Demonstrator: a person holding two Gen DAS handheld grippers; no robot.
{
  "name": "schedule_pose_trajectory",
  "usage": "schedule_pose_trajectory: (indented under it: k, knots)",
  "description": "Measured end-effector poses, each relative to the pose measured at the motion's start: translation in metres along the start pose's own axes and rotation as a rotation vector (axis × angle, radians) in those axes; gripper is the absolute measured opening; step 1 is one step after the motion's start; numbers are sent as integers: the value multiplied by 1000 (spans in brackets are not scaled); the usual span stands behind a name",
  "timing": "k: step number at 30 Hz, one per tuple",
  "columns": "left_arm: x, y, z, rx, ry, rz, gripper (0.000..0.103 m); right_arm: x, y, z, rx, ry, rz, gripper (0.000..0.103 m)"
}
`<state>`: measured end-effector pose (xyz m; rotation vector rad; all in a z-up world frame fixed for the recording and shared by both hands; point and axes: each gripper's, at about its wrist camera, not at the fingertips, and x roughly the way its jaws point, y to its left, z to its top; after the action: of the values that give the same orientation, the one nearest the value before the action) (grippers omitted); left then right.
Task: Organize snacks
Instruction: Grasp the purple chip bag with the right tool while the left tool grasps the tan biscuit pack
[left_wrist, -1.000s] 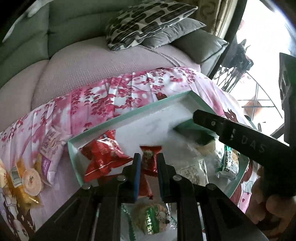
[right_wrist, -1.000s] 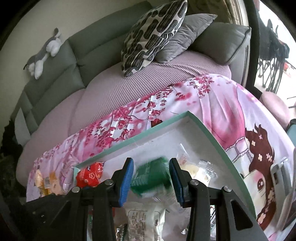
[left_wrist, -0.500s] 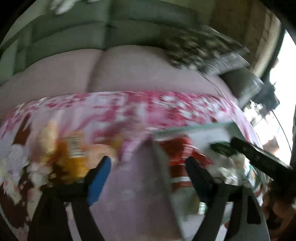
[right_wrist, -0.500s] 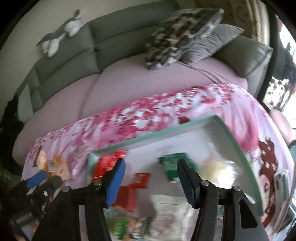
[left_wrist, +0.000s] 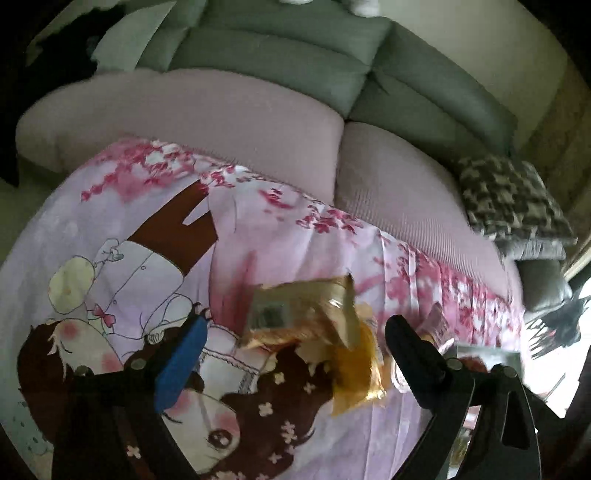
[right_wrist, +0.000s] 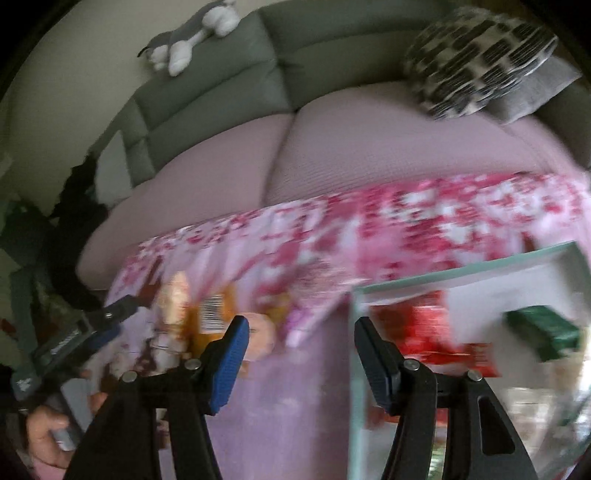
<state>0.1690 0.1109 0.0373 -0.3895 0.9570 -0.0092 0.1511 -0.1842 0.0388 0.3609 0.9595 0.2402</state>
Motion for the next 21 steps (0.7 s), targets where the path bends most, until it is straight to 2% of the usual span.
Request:
schedule_pose_trajectory:
  k: [5,7,15,18,21]
  knots:
    - [20,12,10,-36,58,-47,97,34,7,4,85,70,62,63]
    - [30,12,11,-49,89,-60,97,44,4,5,126,79,44,63]
    - [53,6,13,-33,106,-67,97,78,-3,9,225,123,25,63]
    - [64,4,13,-14,129,-40,97,89,-8,9,267,133,11,63]
    - [75,3,11,-6,150,-43,97,95,-13,9,293,126,5,63]
